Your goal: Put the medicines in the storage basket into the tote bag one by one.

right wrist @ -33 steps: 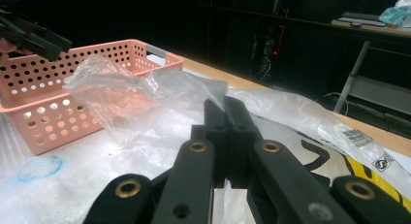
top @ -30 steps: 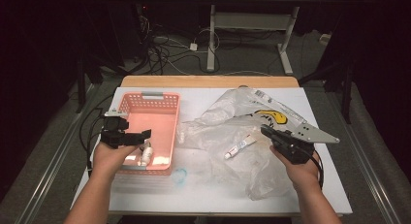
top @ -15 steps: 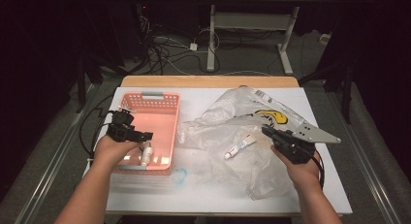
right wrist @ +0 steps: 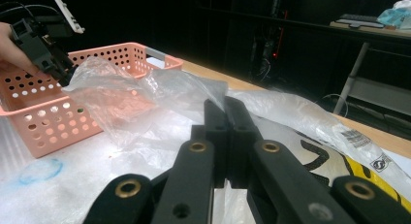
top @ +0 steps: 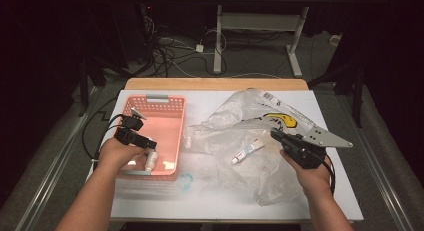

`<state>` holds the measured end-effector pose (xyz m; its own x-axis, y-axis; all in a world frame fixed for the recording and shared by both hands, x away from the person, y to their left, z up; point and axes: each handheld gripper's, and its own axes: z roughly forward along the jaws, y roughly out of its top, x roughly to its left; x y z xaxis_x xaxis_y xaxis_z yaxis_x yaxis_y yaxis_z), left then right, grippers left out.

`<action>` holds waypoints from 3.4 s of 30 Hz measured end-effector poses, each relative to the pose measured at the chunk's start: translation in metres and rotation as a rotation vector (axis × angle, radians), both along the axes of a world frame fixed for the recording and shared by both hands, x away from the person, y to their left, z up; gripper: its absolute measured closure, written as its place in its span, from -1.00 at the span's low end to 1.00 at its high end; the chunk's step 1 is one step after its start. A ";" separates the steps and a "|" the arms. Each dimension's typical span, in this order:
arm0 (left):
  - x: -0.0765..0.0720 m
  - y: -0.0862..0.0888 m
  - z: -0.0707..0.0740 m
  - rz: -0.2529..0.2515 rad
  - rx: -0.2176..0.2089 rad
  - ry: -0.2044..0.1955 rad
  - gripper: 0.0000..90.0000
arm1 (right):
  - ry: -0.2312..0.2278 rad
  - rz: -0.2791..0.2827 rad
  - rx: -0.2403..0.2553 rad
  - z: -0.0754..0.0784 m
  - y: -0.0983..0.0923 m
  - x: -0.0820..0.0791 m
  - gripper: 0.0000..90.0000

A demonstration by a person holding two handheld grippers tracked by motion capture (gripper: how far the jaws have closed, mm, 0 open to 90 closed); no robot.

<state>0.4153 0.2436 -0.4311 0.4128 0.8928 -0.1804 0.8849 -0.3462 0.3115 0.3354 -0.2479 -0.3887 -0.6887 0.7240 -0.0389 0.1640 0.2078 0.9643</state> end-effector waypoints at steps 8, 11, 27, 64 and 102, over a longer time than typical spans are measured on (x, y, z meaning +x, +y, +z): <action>0.000 -0.003 -0.001 -0.013 0.017 -0.004 0.07 | 0.002 0.000 -0.001 0.000 0.000 0.000 1.00; 0.000 -0.003 -0.001 -0.006 0.024 -0.015 0.08 | 0.003 0.000 -0.002 -0.001 0.000 0.000 1.00; -0.020 0.003 0.015 -0.005 -0.054 -0.175 0.08 | -0.001 0.005 0.002 0.000 0.001 -0.001 1.00; -0.112 -0.014 0.018 -0.030 -0.341 -0.588 0.08 | -0.006 0.020 -0.013 -0.002 0.007 -0.003 1.00; -0.113 -0.125 0.030 -0.258 -0.453 -0.654 0.08 | -0.008 0.028 -0.013 -0.001 0.007 -0.003 1.00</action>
